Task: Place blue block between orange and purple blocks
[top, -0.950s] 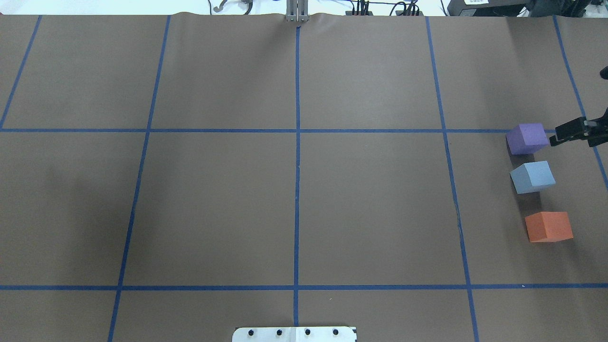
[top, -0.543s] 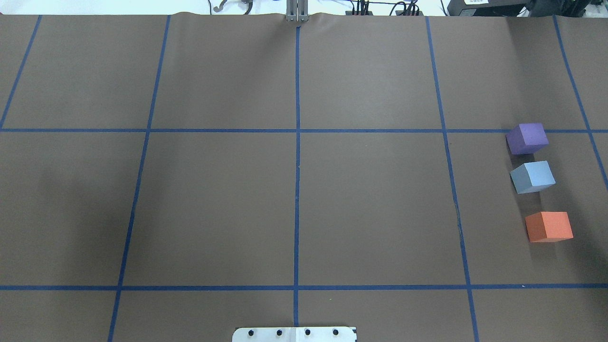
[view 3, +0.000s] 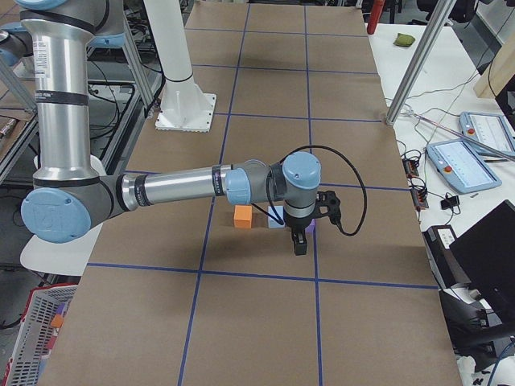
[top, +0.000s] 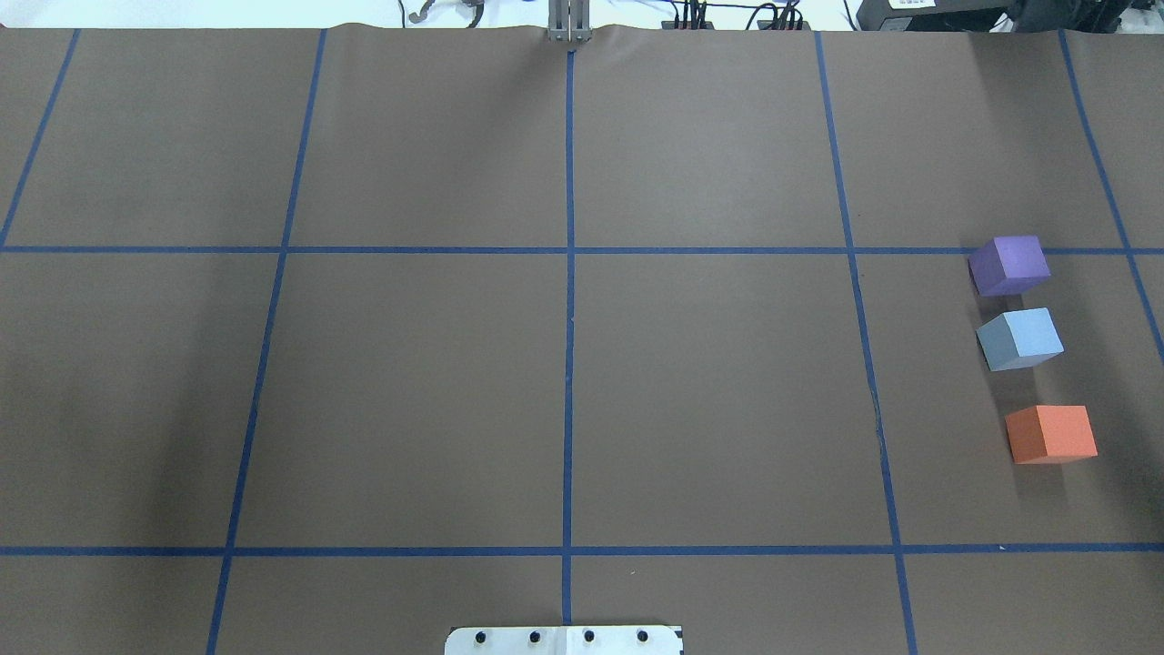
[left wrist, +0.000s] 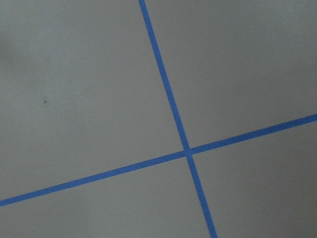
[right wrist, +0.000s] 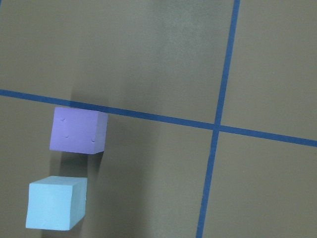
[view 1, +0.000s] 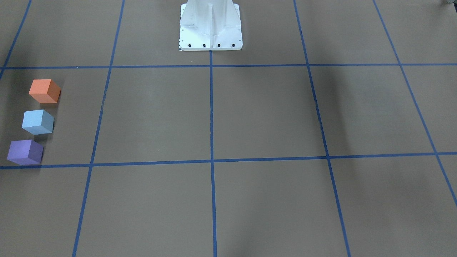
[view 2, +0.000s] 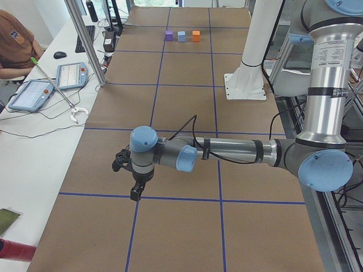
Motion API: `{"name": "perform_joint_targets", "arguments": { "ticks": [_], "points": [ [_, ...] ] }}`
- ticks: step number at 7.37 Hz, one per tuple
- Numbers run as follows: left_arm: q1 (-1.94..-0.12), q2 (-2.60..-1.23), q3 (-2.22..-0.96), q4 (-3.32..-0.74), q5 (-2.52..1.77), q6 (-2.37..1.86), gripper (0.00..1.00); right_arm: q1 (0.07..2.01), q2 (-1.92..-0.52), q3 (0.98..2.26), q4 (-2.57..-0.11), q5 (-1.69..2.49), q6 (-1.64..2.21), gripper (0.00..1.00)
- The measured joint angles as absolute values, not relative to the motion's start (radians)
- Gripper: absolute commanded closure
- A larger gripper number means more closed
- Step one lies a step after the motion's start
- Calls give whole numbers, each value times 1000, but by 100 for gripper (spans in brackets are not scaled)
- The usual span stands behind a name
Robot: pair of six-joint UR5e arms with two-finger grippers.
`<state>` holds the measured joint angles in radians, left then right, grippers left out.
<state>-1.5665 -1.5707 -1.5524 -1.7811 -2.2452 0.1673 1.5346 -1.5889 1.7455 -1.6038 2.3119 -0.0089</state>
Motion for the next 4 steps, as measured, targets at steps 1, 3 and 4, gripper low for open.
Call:
{"name": "perform_joint_targets", "arguments": {
  "ticks": [1,3,4],
  "points": [
    [-1585,-1544,-1536,-1783,-2248,218,0,1545,-1579,1739,-1608,2310,-6,0],
    [-1592,-1537,-1534,-1775,-2248,204,0,1552,-1534,1722,-1626,2314,-2,0],
    [-1592,-1544,-1550,-1770,-2250,154,0,1552,-1500,1692,-1651,2334,-1,0]
  ]
}}
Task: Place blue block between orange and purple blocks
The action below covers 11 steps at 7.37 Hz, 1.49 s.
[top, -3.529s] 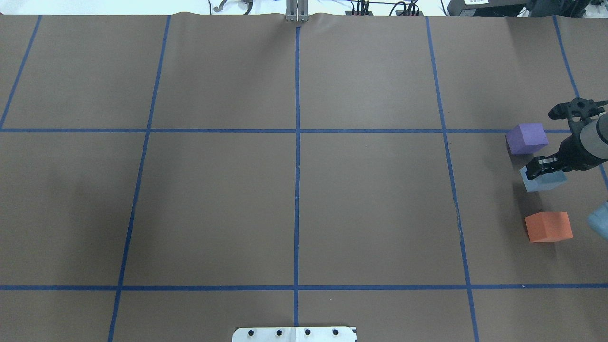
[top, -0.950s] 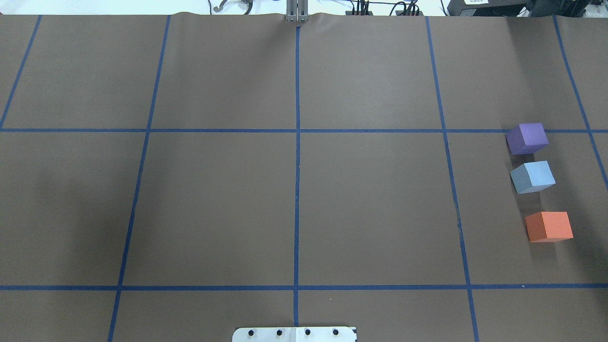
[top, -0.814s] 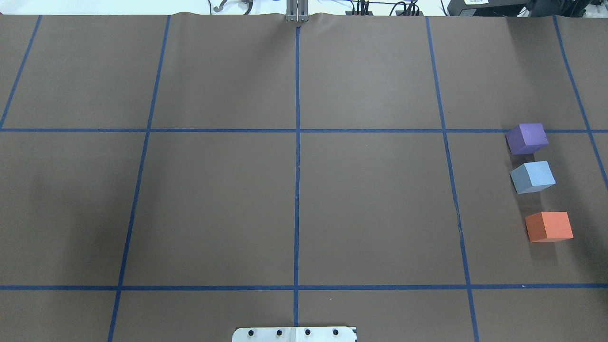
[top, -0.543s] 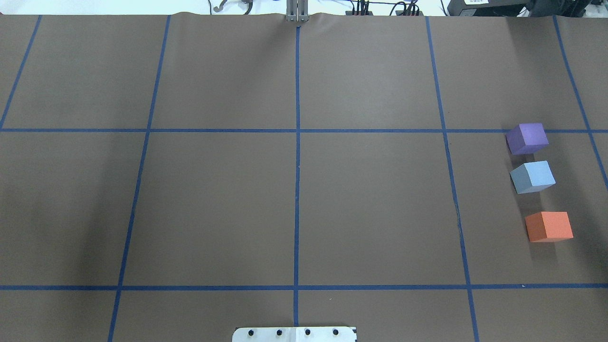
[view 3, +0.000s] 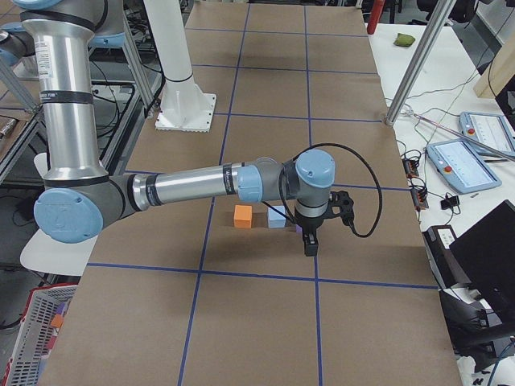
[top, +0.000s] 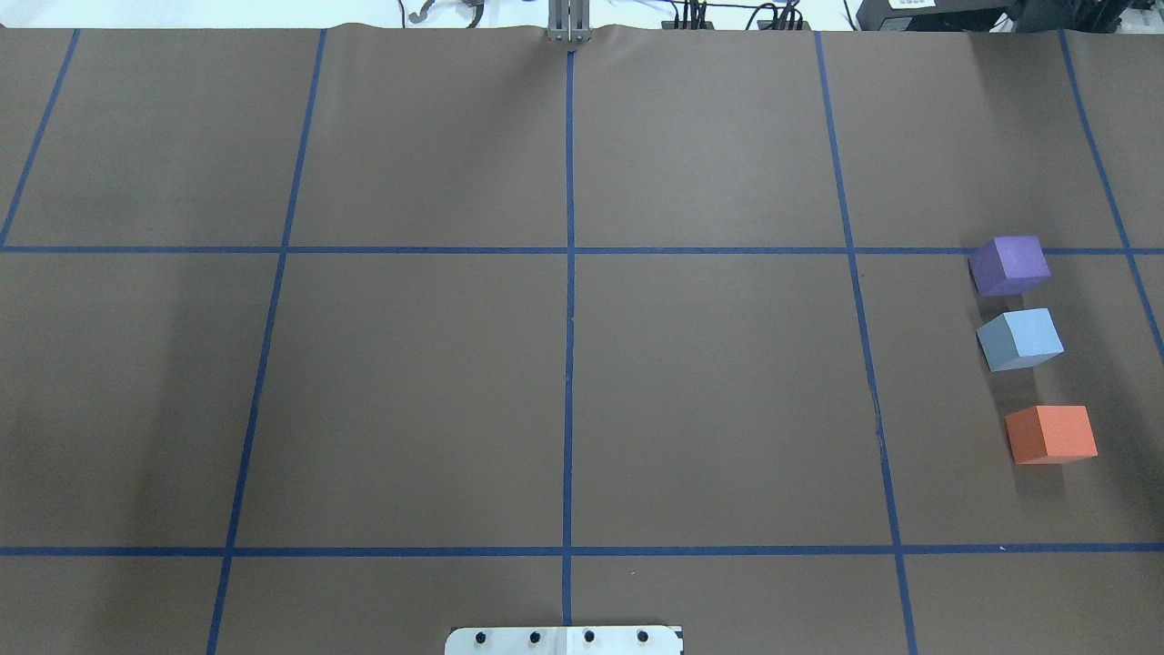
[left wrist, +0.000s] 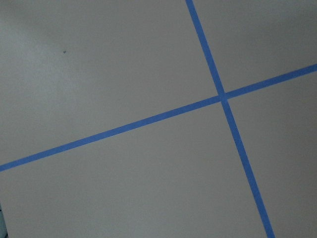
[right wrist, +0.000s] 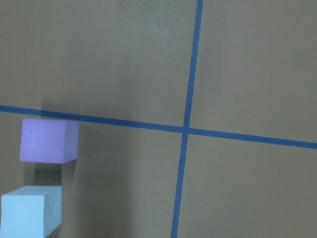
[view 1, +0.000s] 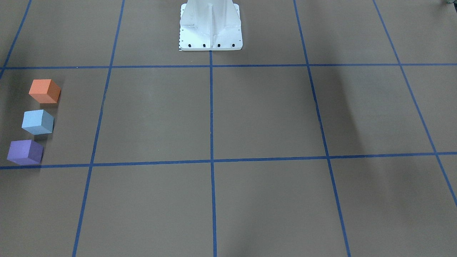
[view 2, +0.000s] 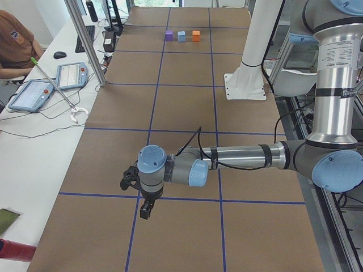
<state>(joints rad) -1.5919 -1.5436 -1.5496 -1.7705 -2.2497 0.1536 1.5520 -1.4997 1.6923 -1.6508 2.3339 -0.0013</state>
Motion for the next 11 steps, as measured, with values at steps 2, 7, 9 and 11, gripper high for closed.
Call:
{"name": "perform_joint_targets", "arguments": {
  "ticks": [2,7,9,11],
  "points": [
    [-1592,-1541,-1615,-1713,-2252,116,0,1553,-1448,1611,-1680,2398,-3,0],
    [-1593,-1530,-1659,-1666,-2253,112,0,1627,-1538,1595,-1679,2466,-34,0],
    [-1593,-1529,-1658,-1666,-2252,113,0,1646,-1576,1626,-1677,2482,-45,0],
    [-1592,-1533,-1656,-1667,-2248,116,0,1648,-1584,1647,-1677,2469,-47,0]
  ]
}}
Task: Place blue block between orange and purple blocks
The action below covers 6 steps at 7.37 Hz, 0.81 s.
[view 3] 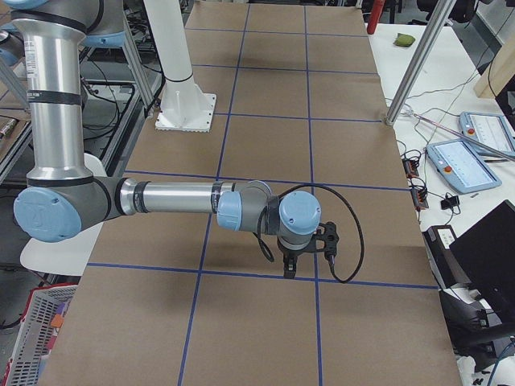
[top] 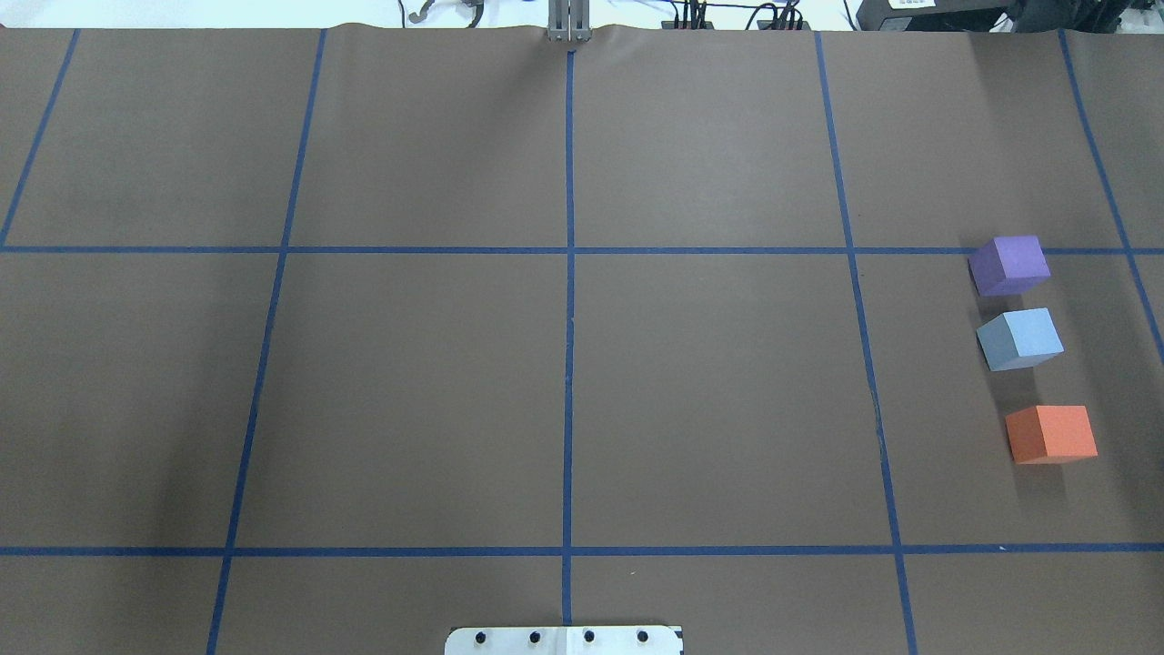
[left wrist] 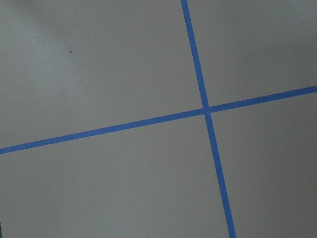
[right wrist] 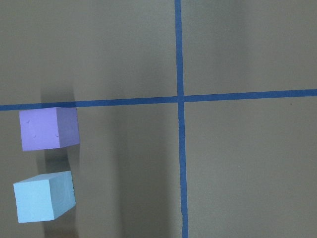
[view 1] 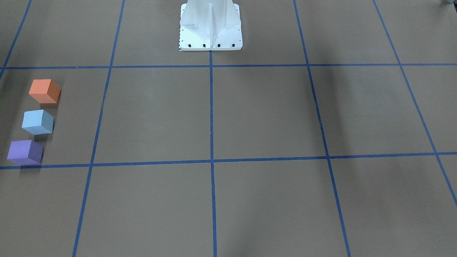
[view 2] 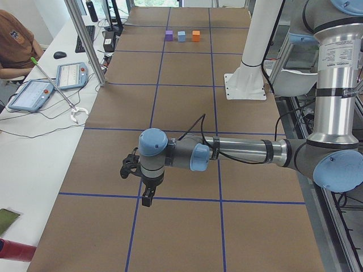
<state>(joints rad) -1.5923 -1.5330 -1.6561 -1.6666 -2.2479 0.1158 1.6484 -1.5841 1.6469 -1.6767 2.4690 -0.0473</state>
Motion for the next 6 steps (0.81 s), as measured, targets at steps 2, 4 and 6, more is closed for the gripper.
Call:
{"name": "perform_joint_targets", "arguments": {
  "ticks": [2,4,6],
  "points": [
    [-1592,-1540,-1653,-1667,-2245,116,0,1649,-1585,1662,-1677,2449,-47,0],
    [-1592,-1541,-1655,-1667,-2244,117,0,1649,-1585,1664,-1677,2445,-46,0],
    [-1592,-1540,-1656,-1667,-2244,117,0,1649,-1585,1664,-1677,2445,-45,0]
  ]
}}
